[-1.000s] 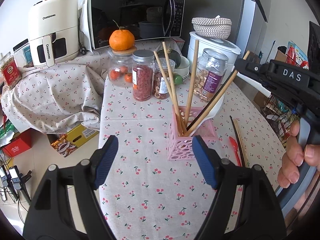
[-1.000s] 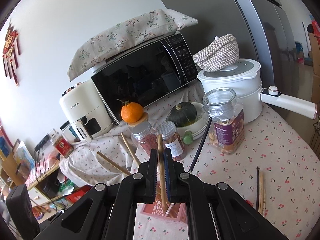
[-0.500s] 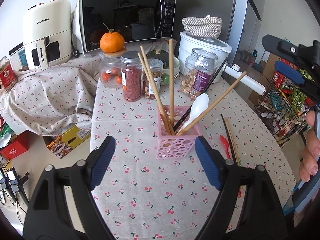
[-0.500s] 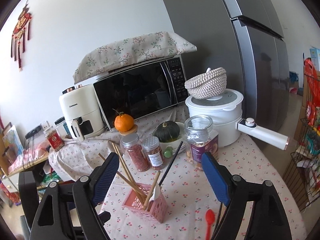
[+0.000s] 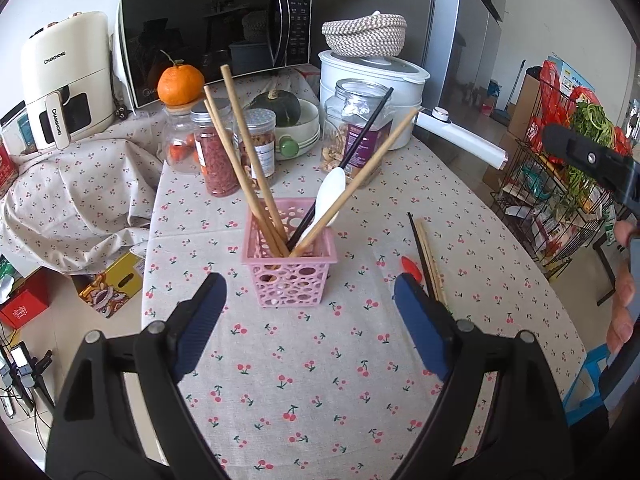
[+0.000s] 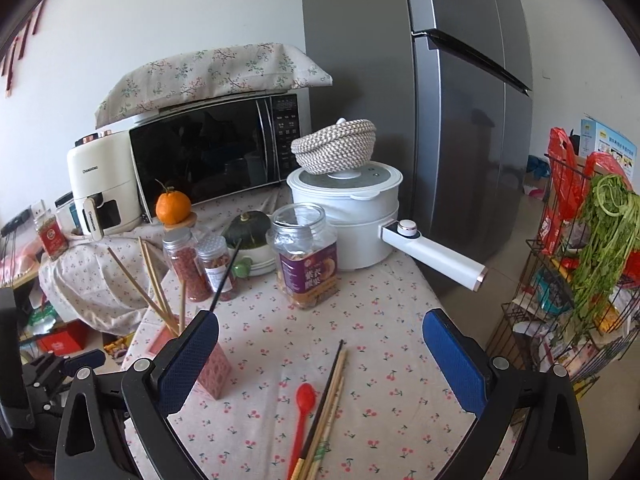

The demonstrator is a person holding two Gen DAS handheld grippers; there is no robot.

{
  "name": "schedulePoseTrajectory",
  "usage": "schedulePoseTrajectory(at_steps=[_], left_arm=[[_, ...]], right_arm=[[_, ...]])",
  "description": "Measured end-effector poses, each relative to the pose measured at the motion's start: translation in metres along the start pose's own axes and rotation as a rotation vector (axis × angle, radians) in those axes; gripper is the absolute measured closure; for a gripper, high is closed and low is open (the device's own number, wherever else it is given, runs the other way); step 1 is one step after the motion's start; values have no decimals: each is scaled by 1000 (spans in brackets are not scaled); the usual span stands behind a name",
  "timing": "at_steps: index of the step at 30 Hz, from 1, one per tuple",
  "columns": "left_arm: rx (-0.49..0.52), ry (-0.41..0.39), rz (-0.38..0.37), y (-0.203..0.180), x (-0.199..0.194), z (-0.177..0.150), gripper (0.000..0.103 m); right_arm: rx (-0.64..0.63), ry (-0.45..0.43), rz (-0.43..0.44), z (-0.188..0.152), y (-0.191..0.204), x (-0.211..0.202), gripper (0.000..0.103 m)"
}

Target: Organize utensils

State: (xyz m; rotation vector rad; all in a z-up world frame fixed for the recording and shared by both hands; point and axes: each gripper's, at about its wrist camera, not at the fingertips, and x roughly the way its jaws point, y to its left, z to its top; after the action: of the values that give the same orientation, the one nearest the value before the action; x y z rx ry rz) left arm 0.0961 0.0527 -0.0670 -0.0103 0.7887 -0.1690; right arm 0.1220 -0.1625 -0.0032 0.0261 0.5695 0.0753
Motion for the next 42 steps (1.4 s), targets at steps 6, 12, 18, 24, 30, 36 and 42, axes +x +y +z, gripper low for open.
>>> schedulePoseTrajectory(at_steps=[6, 12, 18, 24, 30, 36, 42], left_arm=[[39, 38, 2, -27, 10, -3, 17], [19, 130, -26, -56, 34, -8, 17], [45, 216, -24, -93, 71, -12, 23], [15, 289, -10, -109, 114, -9, 61], [-40, 365, -27, -113, 146, -5, 76], [-43, 406, -13, -115, 162, -6, 84], [-17, 401, -22, -119, 164, -4, 100]], right_arm=[[-2, 82, -92, -11, -34, 12, 0], [-51, 240, -87, -27, -59, 34, 0], [-41, 354, -97, -47, -85, 55, 0], [33, 432, -96, -61, -116, 76, 0], [35, 439, -92, -60, -126, 84, 0], [27, 443, -95, -61, -128, 88, 0], [34, 418, -111, -59, -132, 85, 0]])
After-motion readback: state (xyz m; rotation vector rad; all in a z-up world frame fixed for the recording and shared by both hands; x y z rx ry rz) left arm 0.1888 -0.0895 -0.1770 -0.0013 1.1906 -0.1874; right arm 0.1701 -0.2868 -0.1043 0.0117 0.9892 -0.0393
